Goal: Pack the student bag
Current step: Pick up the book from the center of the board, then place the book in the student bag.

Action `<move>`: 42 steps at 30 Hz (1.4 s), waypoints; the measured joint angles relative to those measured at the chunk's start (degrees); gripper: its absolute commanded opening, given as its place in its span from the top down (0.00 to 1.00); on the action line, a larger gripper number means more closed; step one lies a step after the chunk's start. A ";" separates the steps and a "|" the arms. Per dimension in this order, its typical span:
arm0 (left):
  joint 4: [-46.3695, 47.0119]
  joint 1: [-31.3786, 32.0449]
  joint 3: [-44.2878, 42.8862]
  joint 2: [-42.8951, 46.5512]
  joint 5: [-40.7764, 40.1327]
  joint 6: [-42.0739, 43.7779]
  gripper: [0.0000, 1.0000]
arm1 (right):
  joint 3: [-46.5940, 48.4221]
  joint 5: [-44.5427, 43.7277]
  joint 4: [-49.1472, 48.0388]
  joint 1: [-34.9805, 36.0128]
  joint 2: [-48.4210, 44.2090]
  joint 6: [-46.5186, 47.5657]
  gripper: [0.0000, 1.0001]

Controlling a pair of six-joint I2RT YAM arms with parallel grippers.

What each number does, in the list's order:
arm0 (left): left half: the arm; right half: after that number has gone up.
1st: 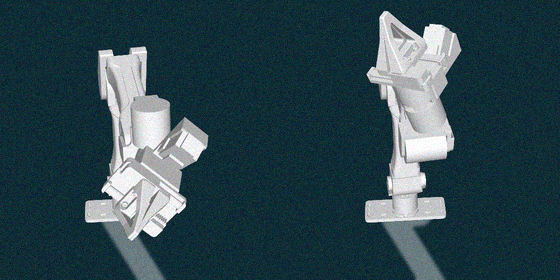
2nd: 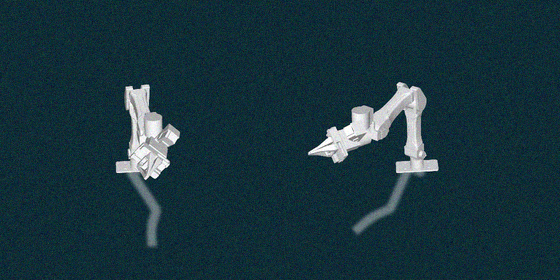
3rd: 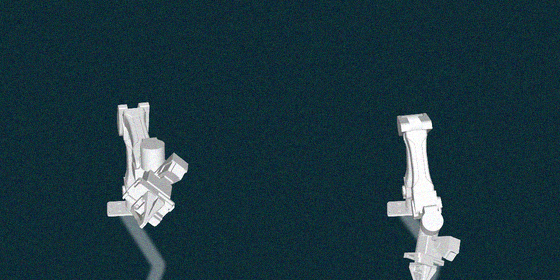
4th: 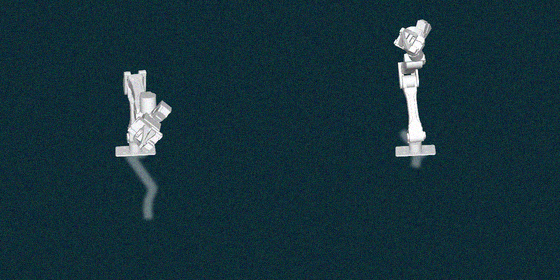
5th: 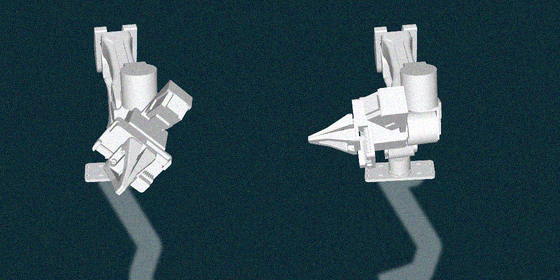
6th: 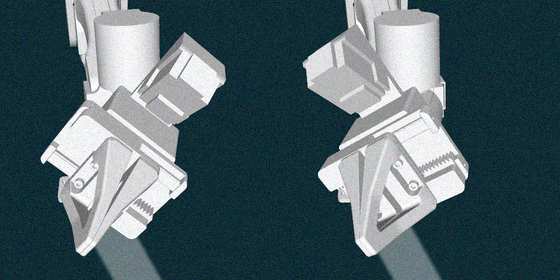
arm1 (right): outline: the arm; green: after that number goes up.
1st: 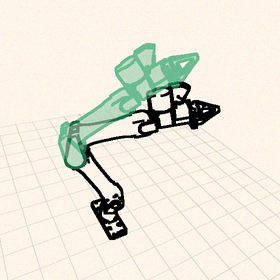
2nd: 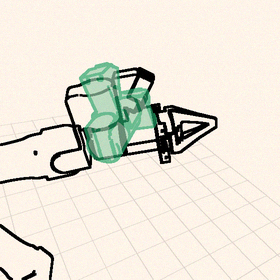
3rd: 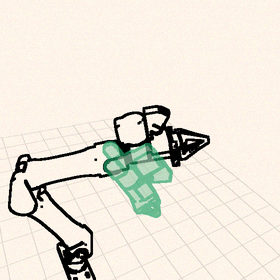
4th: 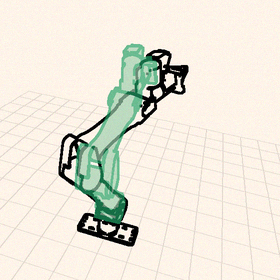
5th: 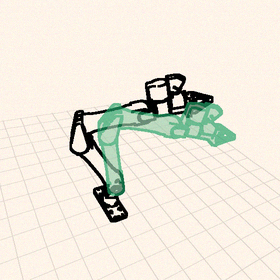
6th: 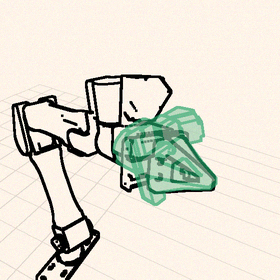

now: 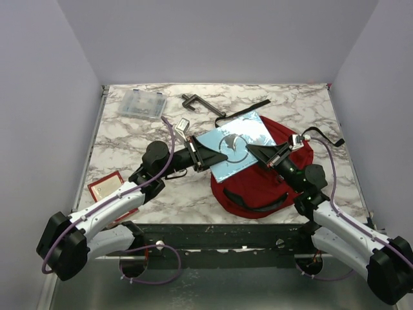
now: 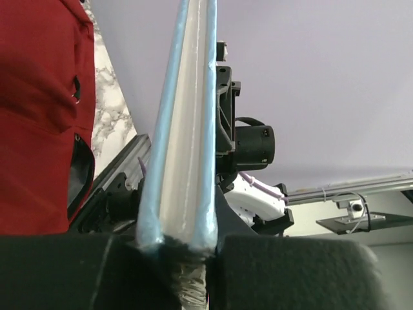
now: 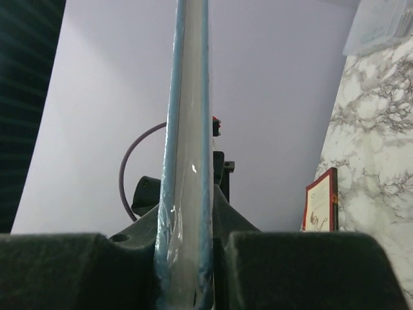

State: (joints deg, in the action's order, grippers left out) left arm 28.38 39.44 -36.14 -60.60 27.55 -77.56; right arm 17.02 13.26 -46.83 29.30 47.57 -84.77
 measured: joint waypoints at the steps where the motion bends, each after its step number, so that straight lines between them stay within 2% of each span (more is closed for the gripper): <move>1: -0.15 0.00 -0.02 -0.15 -0.02 0.50 1.00 | -0.11 0.02 0.44 0.00 0.00 0.20 0.92; 4: -2.29 -0.02 -0.02 0.90 -0.50 3.89 1.00 | 0.76 0.39 4.37 0.00 -0.81 2.29 0.59; 6: -7.28 0.13 -0.07 3.87 -2.19 8.39 1.00 | 2.32 1.16 10.21 0.13 -2.14 5.86 0.40; 8: -13.27 0.20 -0.72 7.76 -4.42 13.20 1.00 | 3.54 1.62 17.31 0.37 -3.52 10.62 0.33; 11: -25.70 -0.52 -2.91 14.01 -12.55 20.94 1.00 | 6.80 1.36 29.77 0.37 -4.50 19.50 0.25; 15: -42.10 -1.92 -8.52 19.61 -29.00 29.03 1.00 | 14.82 -0.63 47.01 0.37 -2.23 33.09 0.22; 20: -52.74 -3.41 -11.47 23.89 -45.66 36.00 1.00 | 25.11 1.49 61.81 0.37 5.38 50.23 0.24; 23: -56.11 -3.50 -11.41 25.88 -50.01 38.49 1.00 | 28.11 2.40 66.71 2.73 9.14 55.71 0.24; 27: -58.45 -3.50 -10.95 27.69 -52.22 40.24 1.00 | 36.09 -4.59 75.69 16.37 17.68 59.60 0.23; 33: -60.00 -3.87 -9.42 30.36 -52.81 40.85 1.00 | 49.53 -24.37 91.78 33.81 34.97 59.12 0.23; 37: -60.92 -4.24 -8.39 31.98 -53.18 41.03 1.00 | 52.11 -35.01 101.57 39.45 41.24 56.92 0.23; 42: -61.18 -4.50 -7.82 32.72 -53.51 41.03 1.00 | 54.36 -45.66 109.09 41.53 45.59 53.77 0.24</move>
State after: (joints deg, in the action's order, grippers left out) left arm -32.80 34.94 -43.97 -27.88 -25.96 -36.53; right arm 71.37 -32.40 62.26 70.83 93.17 -31.00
